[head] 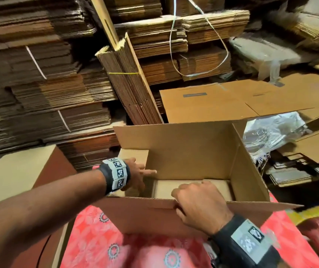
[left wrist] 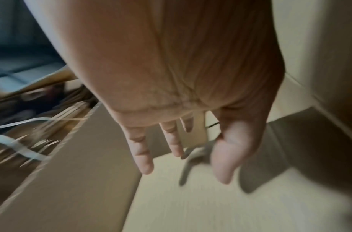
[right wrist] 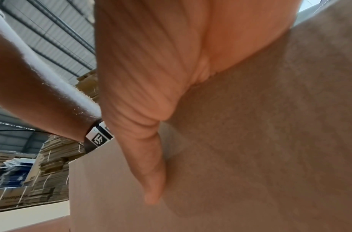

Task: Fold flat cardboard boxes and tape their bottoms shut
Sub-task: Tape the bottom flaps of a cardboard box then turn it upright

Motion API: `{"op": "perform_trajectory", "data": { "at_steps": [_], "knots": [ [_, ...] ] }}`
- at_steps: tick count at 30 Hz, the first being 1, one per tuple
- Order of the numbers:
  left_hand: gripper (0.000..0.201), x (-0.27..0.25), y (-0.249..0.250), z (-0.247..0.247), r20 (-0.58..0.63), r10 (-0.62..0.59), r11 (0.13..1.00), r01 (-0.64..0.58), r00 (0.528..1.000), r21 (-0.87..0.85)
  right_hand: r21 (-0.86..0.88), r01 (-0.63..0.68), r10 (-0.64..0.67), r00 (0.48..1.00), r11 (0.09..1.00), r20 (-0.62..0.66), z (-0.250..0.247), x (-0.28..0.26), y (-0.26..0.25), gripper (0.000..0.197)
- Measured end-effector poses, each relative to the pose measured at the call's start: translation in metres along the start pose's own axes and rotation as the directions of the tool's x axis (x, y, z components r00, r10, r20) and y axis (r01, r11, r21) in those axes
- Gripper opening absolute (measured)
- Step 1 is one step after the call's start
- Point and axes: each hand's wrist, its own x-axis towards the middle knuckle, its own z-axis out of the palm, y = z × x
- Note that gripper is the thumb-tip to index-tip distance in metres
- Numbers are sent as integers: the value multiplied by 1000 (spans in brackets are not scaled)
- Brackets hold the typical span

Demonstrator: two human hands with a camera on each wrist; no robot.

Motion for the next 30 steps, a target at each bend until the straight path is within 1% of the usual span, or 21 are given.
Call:
{"op": "perform_trajectory", "data": {
  "at_steps": [2, 4, 6, 7, 9, 11, 12, 14, 16, 18, 20, 21, 22, 23, 24, 25, 26, 27, 28, 29, 30],
  "knots": [
    [59, -17, -10, 5, -82, -79, 991, 70, 994, -112, -22, 13, -13, 1000, 1000, -2, -1, 3, 4, 16],
    [39, -46, -26, 13, -148, -190, 967, 159, 971, -197, -59, 35, -34, 999, 998, 25, -3, 7, 8, 19],
    [22, -77, -39, 30, -142, -268, 926, 213, 953, -313, -94, 60, -56, 997, 994, 44, -8, 11, 14, 23],
    [19, -92, -42, 43, -132, -293, 892, 221, 947, -394, -101, 68, -63, 996, 993, 55, -11, 13, 17, 25],
    [21, -116, -38, 74, -110, -362, 796, 246, 926, -553, -102, 74, -66, 995, 992, 75, -17, 18, 22, 30],
    [20, -134, -25, 103, -111, -414, 698, 237, 903, -676, -122, 77, -64, 993, 990, 100, -20, 22, 26, 32],
    [21, -142, -17, 113, -116, -423, 654, 214, 899, -725, -135, 73, -59, 992, 988, 108, -20, 25, 27, 29],
    [32, -156, -3, 126, -101, -421, 578, 180, 901, -796, -161, 49, -33, 994, 986, 103, -18, 32, 28, 24],
    [46, -171, 8, 127, -73, -426, 544, 191, 902, -817, -190, 19, -2, 996, 982, 85, -16, 41, 29, 25],
    [65, -182, 15, 117, -49, -436, 522, 208, 899, -827, -202, -4, 15, 998, 979, 56, -13, 50, 30, 27],
    [76, -190, 22, 104, -74, -480, 488, 196, 874, -850, -189, -9, 16, 999, 982, 38, -10, 58, 31, 31],
    [74, -194, 26, 98, -141, -530, 455, 140, 836, -879, -170, -9, 16, 999, 985, 36, -9, 62, 31, 31],
    [68, -195, 31, 94, -239, -602, 406, 34, 762, -913, -145, -10, 16, 999, 989, 35, -10, 64, 31, 31],
    [59, -194, 37, 90, -332, -690, 358, -96, 643, -929, -122, -13, 16, 1000, 992, 26, -11, 66, 30, 29],
    [49, -190, 46, 86, -384, -774, 320, -211, 503, -923, -106, -16, 17, 1000, 994, 10, -12, 68, 29, 28],
    [40, -183, 55, 80, -395, -835, 298, -288, 383, -910, -97, -18, 17, 1000, 995, -9, -12, 69, 27, 27],
    [35, -174, 62, 71, -400, -863, 304, -315, 309, -899, -96, -23, 20, 999, 995, -25, -11, 71, 25, 27],
    [33, -162, 67, 62, -432, -855, 345, -307, 288, -887, -97, -28, 24, 999, 995, -33, -8, 73, 23, 27],
    [37, -149, 69, 53, -472, -816, 388, -287, 334, -876, -101, -31, 28, 999, 994, -30, -4, 74, 21, 27],
    [53, -136, 67, 46, -477, -758, 401, -258, 446, -879, -103, -35, 33, 999, 994, -23, -1, 75, 18, 27],
    [75, -125, 61, 41, -417, -687, 372, -205, 596, -905, -106, -42, 40, 999, 994, -19, 2, 75, 16, 26]
  ]
}}
